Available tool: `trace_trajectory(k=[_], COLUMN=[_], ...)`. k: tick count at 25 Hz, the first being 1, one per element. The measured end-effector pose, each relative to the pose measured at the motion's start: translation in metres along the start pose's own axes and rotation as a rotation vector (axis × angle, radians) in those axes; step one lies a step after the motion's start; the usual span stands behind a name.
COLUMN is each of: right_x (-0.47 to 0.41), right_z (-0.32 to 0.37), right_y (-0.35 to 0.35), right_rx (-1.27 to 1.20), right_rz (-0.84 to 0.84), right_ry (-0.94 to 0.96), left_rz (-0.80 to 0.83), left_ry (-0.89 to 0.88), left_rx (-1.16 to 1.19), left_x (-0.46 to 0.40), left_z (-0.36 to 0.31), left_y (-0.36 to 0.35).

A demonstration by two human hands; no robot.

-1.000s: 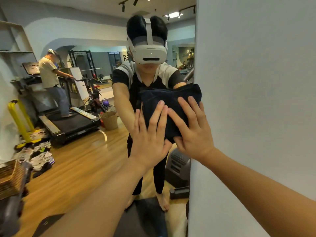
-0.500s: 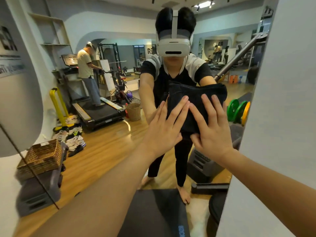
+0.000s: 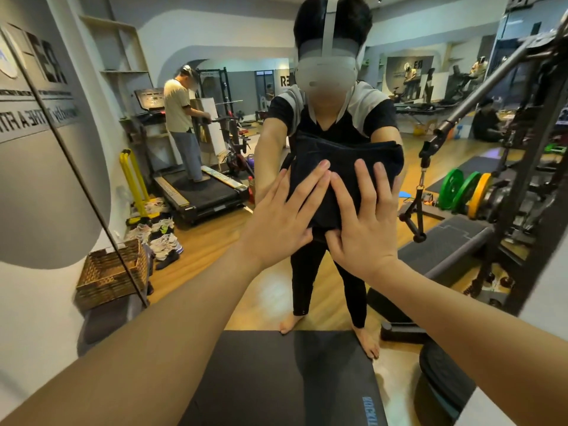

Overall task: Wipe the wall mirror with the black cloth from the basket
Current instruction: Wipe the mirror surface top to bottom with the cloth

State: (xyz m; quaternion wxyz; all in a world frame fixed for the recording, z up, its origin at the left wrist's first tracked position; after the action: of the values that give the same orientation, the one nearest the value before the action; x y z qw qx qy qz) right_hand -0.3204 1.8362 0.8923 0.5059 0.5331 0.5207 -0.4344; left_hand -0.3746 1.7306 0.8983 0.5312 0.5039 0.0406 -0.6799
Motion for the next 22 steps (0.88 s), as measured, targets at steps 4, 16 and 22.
trace_trajectory(k=[4,16,22], right_x=[-0.006,-0.022,-0.005], right_z=[0.055,0.251,0.315], right_y=[-0.025,-0.111,-0.142], right_rx=[-0.012,-0.057,-0.111], right_rz=[0.011,0.109,0.090], right_ry=[0.001,0.070,0.123], left_rz=[-0.008,0.029,0.045], left_ry=[0.006,0.128,0.189], left_rx=[-0.005,-0.105,-0.095], left_x=[0.040,0.184,0.251], left_z=[0.045,0.198,0.239], left_y=[0.009,0.053,0.044])
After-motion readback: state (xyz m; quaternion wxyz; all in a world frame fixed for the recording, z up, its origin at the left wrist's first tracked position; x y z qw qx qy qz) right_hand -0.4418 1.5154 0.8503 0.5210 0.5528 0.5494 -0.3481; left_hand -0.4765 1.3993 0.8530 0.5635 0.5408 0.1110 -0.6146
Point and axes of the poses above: each hand's wrist, its own x-axis away from the middle knuckle, its own y-axis out of the back of the hand, z = x × y, the point moved 9 cm from there along -x, towards the middle knuckle, and after that the axes turned 14 degrees about -z, right-handed, at the moved point
